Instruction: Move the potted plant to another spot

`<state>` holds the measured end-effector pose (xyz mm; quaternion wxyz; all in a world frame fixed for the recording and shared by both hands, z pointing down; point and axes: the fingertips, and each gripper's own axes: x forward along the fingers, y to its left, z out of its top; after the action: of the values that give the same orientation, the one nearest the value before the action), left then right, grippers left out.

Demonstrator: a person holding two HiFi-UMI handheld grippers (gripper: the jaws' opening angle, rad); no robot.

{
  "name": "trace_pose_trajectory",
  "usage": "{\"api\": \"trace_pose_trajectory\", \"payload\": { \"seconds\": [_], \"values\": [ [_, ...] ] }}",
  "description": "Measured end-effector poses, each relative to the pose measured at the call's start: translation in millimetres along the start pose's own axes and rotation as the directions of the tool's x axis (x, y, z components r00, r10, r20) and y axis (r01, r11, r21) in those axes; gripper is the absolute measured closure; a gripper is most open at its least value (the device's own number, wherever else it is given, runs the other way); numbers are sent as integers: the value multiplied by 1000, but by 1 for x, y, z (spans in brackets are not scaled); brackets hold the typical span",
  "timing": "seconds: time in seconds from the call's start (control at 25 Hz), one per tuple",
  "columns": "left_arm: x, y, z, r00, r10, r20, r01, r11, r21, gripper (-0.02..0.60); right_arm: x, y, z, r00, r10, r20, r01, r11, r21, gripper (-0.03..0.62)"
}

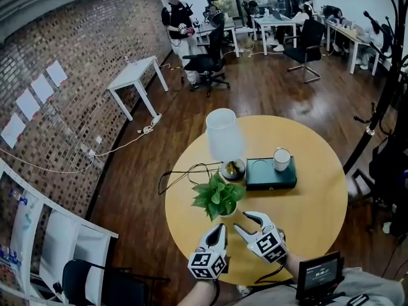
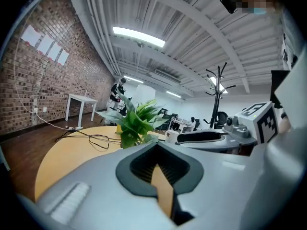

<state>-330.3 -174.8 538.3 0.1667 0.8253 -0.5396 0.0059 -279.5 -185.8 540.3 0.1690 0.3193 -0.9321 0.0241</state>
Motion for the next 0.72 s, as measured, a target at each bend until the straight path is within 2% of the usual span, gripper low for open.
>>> {"api": "trace_pose_trajectory", "payload": {
  "seconds": [0.4, 0.72],
  "values": [
    [-33, -46, 37, 993, -90, 81, 86, 995, 56, 581, -57, 10, 42, 991, -105, 89, 103, 994, 27, 585],
    [-53, -76, 33, 981, -160, 107, 156, 987, 49, 581, -89, 29, 41, 985, -139, 103, 132, 989, 64, 586]
  ]
}}
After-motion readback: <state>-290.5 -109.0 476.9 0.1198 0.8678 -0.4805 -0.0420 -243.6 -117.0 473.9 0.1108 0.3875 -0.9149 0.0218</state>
